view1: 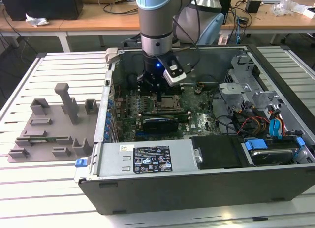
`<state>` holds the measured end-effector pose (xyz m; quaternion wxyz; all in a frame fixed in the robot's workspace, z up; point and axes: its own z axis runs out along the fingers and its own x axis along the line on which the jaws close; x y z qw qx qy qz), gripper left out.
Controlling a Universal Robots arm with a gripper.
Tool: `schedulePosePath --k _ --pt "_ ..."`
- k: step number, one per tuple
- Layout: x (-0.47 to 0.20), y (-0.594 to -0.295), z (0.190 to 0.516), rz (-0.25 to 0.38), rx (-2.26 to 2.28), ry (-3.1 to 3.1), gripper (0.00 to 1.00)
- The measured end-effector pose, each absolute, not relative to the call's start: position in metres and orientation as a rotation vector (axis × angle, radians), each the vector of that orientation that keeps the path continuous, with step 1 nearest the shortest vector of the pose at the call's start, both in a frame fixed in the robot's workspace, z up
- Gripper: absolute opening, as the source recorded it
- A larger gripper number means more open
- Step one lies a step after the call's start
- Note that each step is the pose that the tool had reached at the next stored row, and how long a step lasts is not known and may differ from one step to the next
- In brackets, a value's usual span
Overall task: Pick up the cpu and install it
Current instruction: 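Close the cpu cover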
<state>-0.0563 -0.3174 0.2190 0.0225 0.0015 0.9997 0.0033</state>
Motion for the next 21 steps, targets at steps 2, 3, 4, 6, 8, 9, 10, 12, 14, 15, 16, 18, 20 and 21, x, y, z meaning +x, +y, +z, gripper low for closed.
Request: schedulePosePath --k 2,3,4,6,8,9,10,12,14,15,16,18,20,21 --pt "-0.056 -0.317 0.223 0.010 0.005 3.097 0.11" --pt "-0.056 -0.317 0.225 0.010 0.005 3.097 0.11" --pt "-0.056 -0.317 0.228 0.010 0.005 3.097 0.11" --pt "-0.056 -0.317 0.231 0.010 0.005 3.096 0.11" --pt "-0.055 -0.317 0.232 -0.015 0.003 3.053 0.11" --pt "-0.045 -0.317 0.232 -0.056 0.003 3.061 0.11" --pt "-0.036 -0.317 0.231 -0.072 0.002 3.065 0.11" --pt "-0.033 -0.317 0.234 -0.076 0.002 3.066 0.11" --pt "-0.033 -0.317 0.238 -0.076 0.001 3.066 0.11" --pt "-0.033 -0.317 0.242 -0.076 0.001 3.066 0.11" --pt "-0.033 -0.317 0.242 -0.076 0.002 3.066 0.11" --pt "-0.033 -0.317 0.242 -0.075 0.002 3.066 0.11" --pt "-0.033 -0.317 0.242 -0.076 0.002 3.066 0.11" --pt "-0.033 -0.317 0.242 -0.076 0.002 3.066 0.11"
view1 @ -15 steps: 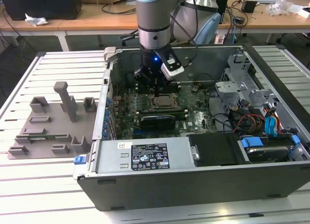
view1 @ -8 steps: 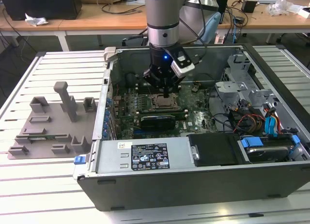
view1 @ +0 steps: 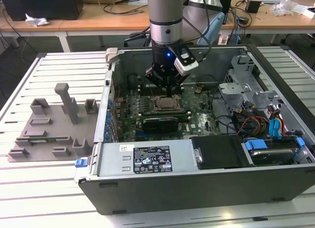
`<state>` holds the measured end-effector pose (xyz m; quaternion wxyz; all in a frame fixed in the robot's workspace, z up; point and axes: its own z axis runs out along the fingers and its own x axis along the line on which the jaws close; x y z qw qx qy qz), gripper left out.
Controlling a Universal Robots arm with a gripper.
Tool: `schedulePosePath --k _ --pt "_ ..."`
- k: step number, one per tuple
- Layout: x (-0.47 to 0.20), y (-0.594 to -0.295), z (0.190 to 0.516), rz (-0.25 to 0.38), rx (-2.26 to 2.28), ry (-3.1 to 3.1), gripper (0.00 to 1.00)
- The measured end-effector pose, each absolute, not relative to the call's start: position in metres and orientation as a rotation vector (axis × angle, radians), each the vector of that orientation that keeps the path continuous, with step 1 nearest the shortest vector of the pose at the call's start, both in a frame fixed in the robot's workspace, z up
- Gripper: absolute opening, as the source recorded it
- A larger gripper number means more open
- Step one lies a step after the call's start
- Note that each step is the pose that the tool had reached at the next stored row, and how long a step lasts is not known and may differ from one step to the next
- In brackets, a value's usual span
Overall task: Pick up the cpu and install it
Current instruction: 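Close the cpu cover, then install the first cpu locking lever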
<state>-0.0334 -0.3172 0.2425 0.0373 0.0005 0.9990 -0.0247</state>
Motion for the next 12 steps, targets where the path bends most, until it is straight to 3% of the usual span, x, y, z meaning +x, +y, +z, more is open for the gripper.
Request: schedulePosePath --k 12 --pt "-0.0336 -0.3172 0.2429 -0.076 0.002 3.066 0.11"
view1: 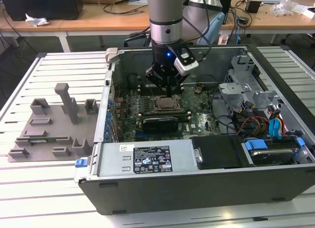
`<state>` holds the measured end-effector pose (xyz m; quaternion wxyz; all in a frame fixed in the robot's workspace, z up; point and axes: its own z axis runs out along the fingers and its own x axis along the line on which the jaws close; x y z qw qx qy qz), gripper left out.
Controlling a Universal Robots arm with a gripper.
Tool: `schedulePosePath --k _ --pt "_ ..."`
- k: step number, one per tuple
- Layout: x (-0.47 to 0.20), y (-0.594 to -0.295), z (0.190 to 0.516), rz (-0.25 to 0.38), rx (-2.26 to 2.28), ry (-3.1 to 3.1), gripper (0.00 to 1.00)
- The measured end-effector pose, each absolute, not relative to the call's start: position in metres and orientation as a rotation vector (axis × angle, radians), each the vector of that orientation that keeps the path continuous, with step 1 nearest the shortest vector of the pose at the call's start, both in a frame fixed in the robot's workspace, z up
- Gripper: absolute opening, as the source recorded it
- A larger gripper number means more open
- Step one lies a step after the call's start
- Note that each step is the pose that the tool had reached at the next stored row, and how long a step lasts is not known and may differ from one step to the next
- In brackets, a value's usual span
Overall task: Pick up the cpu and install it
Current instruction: 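Install the first cpu locking lever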
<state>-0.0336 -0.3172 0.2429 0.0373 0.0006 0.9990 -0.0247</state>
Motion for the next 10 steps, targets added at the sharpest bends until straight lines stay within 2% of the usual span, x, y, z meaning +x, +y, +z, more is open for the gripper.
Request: schedulePosePath --k 10 --pt "-0.066 -0.317 0.243 -0.076 0.002 3.066 0.11"
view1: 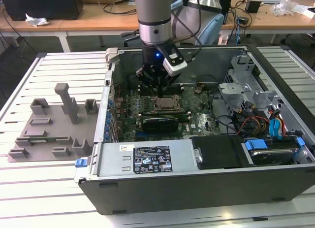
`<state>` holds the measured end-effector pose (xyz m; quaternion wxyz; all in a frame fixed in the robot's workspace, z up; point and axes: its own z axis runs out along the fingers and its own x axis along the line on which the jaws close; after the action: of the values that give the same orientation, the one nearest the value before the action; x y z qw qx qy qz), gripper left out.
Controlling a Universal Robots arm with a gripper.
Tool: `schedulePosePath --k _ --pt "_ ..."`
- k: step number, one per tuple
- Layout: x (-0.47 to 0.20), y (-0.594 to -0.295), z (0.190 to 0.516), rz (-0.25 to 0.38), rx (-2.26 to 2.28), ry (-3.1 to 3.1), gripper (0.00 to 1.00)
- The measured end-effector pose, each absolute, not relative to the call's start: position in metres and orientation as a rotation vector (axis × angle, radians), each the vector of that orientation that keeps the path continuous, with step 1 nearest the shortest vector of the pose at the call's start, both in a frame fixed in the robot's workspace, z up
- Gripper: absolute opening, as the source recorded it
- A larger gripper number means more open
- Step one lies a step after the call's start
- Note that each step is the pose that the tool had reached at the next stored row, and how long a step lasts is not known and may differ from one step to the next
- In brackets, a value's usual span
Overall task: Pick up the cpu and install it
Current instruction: 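Install the first cpu locking lever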
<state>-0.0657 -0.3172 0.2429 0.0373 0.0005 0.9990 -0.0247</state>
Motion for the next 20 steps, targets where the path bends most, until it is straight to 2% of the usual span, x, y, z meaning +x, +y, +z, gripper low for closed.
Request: schedulePosePath --k 3,15,20 --pt "-0.083 -0.317 0.243 -0.076 0.002 3.066 0.11" --pt "-0.086 -0.317 0.242 -0.077 -0.001 3.127 0.11" --pt "-0.088 -0.318 0.242 0.009 0.000 3.122 0.11"
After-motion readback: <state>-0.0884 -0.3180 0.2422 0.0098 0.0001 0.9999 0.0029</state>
